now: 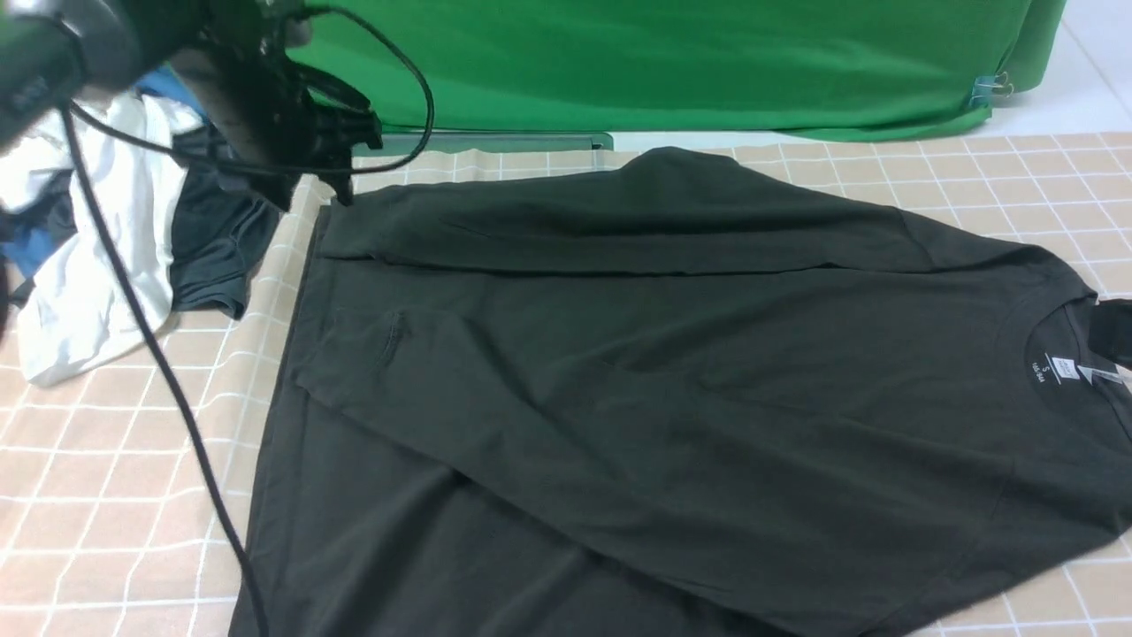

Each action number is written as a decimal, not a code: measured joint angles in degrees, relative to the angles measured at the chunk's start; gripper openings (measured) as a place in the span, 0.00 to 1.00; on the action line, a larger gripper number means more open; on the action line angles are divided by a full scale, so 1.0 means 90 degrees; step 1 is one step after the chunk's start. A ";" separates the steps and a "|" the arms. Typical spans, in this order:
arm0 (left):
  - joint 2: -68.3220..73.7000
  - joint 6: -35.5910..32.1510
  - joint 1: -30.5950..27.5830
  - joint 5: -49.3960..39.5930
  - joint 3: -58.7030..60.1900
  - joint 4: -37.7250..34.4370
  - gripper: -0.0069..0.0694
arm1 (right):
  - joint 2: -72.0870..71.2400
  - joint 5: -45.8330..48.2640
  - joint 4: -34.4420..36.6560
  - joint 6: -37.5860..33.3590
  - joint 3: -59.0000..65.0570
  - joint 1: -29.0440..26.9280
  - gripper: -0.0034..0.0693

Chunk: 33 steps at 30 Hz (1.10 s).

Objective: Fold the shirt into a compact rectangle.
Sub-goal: 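Grab the top left corner of the dark shirt with the left gripper, then fold the left side of the dark shirt inward over its body with the left gripper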

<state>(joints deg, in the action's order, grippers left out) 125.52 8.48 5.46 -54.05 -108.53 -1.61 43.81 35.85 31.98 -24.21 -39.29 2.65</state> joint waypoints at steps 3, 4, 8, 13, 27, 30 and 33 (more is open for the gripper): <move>0.0367 0.0000 -0.0031 0.0415 -0.0039 -0.0061 0.63 | 0.0000 0.0000 0.0000 0.0000 0.0000 0.0000 0.14; 0.0482 -0.0007 -0.0031 0.0591 -0.0039 -0.0071 0.63 | 0.0000 0.0000 0.0000 0.0000 0.0000 0.0000 0.14; 0.0719 -0.0027 -0.0031 0.1093 -0.0066 -0.0100 0.63 | 0.0000 0.0000 0.0000 0.0000 0.0000 0.0000 0.14; 0.0886 -0.0040 -0.0031 0.1406 -0.0079 -0.0106 0.63 | 0.0000 0.0000 -0.0030 0.0000 0.0000 0.0000 0.14; 0.0927 -0.0393 -0.0029 0.1265 -0.0142 -0.0125 0.16 | 0.0000 0.0000 -0.0045 -0.0007 0.0000 0.0000 0.14; 0.0746 -0.0471 -0.0029 0.1207 -0.0142 -0.0149 0.16 | 0.0000 0.0000 -0.0045 -0.0007 0.0000 0.0000 0.14; 0.0478 -0.0554 -0.0029 0.1071 -0.0142 -0.0254 0.16 | 0.0000 0.0000 -0.0045 -0.0013 0.0000 0.0000 0.14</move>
<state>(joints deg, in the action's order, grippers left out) 129.83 3.49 5.20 -44.41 -109.80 -3.90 43.81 35.85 31.57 -24.33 -39.29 2.65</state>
